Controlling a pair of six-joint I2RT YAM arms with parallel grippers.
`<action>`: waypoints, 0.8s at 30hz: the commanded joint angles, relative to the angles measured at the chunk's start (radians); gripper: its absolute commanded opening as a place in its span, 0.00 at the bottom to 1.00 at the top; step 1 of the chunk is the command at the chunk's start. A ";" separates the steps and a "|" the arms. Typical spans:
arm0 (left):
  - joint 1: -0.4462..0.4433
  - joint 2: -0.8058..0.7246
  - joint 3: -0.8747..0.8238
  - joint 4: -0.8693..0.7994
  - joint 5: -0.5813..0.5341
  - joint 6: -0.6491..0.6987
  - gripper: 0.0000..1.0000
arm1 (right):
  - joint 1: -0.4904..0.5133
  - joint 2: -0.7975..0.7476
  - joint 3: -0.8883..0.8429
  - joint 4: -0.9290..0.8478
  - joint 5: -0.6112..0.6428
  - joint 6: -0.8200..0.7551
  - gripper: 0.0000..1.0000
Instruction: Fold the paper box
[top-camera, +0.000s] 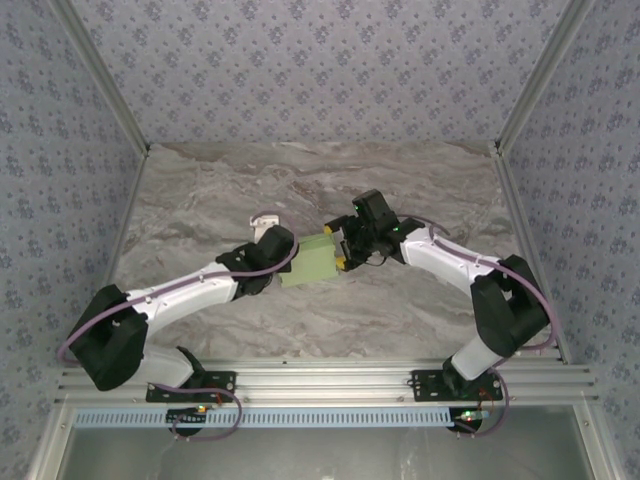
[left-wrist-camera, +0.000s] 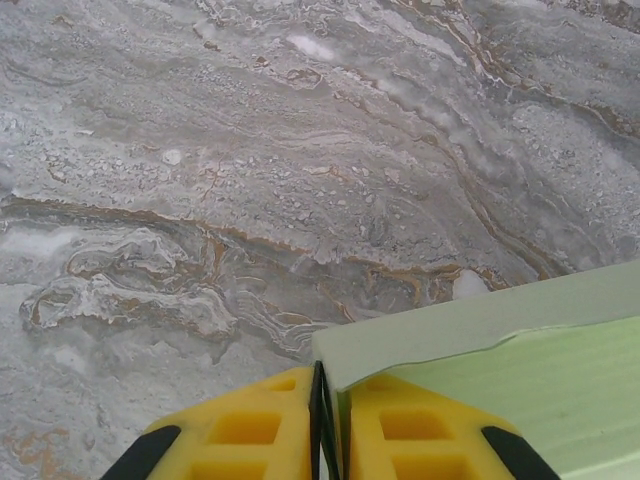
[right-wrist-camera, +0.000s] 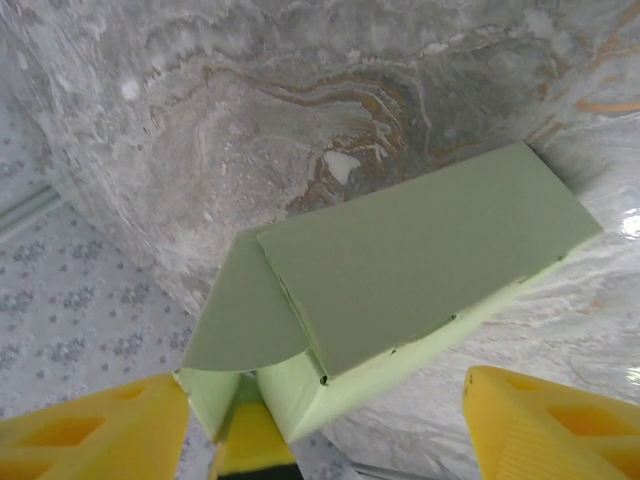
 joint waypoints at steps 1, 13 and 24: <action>-0.014 -0.024 -0.045 -0.021 0.015 -0.018 0.16 | 0.019 0.041 -0.009 0.020 0.049 0.064 0.72; -0.025 -0.211 -0.178 0.100 0.038 -0.003 0.74 | 0.030 0.063 -0.008 0.025 0.122 0.038 0.54; 0.177 -0.360 -0.245 -0.007 0.295 0.072 0.99 | 0.009 0.080 0.126 -0.220 0.131 -0.273 0.79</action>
